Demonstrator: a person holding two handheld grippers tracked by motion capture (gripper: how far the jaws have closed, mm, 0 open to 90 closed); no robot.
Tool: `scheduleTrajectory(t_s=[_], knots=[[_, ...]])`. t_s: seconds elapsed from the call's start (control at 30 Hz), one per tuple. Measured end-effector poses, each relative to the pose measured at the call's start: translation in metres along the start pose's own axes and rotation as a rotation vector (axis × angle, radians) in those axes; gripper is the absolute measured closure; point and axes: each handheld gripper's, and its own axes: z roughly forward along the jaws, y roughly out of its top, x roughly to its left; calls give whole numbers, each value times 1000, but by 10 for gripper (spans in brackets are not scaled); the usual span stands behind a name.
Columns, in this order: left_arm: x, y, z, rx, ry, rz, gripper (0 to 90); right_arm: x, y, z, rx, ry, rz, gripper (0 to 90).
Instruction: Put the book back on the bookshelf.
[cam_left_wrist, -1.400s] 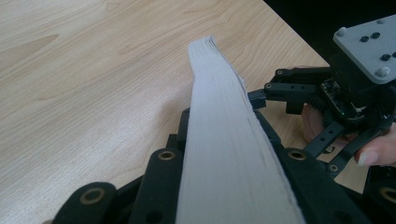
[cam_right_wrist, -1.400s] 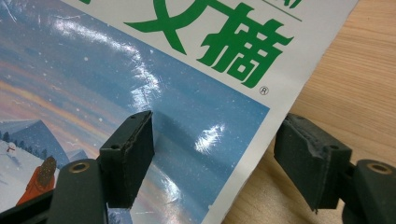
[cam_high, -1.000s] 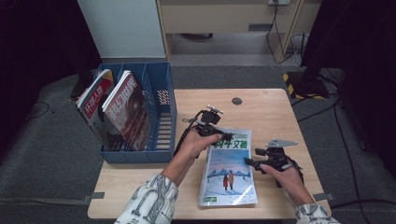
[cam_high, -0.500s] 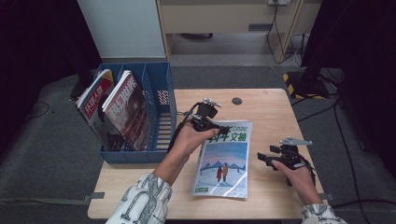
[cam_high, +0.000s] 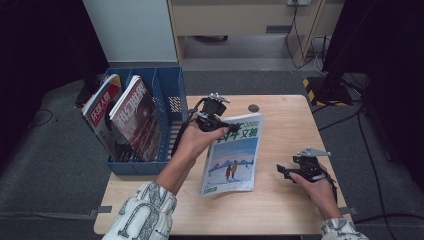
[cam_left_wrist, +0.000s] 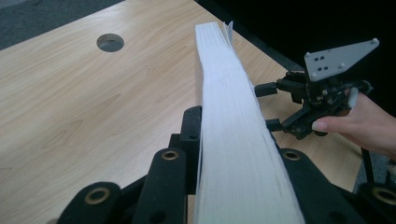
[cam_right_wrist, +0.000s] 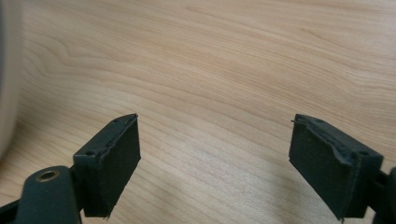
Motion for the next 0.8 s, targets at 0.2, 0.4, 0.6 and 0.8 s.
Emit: scheduleTrajectory(t_s=[0.2, 0.4, 0.6, 0.8], knots=[[1, 9, -11, -25, 7, 6, 734, 2, -4, 7, 53, -42, -12, 134], [3, 14, -25, -49, 26, 0, 734, 4, -5, 9, 72, -56, -26, 131], [11, 15, -35, -56, 54, -6, 734, 4, -7, 12, 73, -88, -37, 111], [20, 15, -46, -71, 72, -20, 734, 6, -7, 14, 73, -104, -52, 102]])
